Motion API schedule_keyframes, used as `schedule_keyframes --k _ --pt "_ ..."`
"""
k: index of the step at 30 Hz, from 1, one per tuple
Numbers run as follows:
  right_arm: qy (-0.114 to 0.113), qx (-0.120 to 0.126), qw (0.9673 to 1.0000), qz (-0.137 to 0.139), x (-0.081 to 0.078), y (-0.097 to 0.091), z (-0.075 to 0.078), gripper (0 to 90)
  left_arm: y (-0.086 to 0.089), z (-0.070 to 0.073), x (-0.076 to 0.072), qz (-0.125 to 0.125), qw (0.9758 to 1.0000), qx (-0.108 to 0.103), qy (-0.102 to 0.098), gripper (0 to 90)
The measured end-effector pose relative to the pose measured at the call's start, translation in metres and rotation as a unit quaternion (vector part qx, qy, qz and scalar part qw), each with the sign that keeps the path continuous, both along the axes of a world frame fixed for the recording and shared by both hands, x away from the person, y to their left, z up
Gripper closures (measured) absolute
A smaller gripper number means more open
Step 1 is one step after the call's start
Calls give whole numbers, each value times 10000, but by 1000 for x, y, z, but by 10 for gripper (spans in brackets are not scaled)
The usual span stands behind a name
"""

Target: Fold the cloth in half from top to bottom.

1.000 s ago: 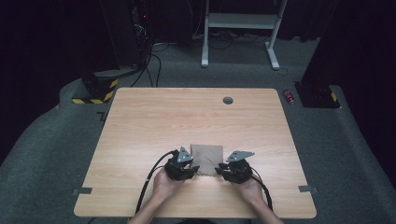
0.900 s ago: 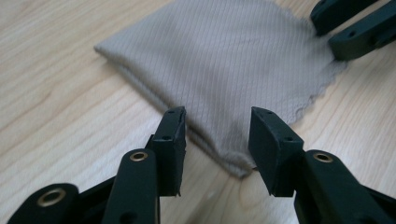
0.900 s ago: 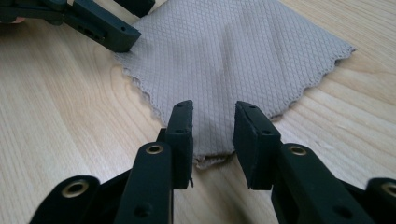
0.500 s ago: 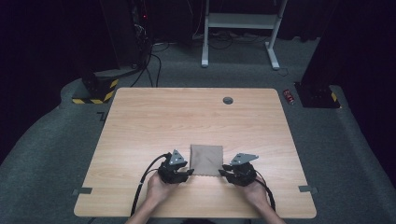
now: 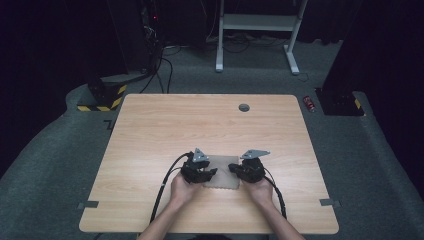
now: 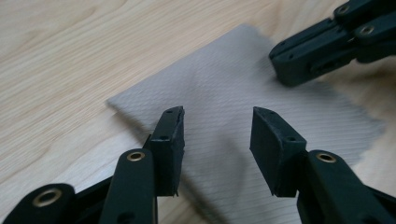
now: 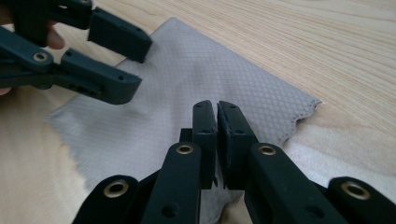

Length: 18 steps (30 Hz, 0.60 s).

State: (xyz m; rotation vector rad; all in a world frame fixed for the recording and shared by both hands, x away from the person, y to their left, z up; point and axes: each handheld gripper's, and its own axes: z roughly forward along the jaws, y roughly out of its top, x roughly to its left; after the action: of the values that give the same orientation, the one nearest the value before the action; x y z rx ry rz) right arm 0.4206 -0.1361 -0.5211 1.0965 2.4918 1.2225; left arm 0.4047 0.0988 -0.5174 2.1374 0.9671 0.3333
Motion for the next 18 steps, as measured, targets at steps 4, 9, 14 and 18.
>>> schedule_keyframes --k 4,9,14,18 --pt "45 -71 9999 -85 4 -4 -1 850 13 1 -1 43 9997 239 -16 540" --pt "-30 -196 9996 -193 8 -14 6 805 26 7 4 208 9997 121 -74 536" --pt "-41 -191 9987 -477 25 -11 9 716 23 15 27 605 9981 -146 0 486" --pt "-16 -353 9973 -639 34 -7 7 676 15 14 38 686 9976 48 46 476"
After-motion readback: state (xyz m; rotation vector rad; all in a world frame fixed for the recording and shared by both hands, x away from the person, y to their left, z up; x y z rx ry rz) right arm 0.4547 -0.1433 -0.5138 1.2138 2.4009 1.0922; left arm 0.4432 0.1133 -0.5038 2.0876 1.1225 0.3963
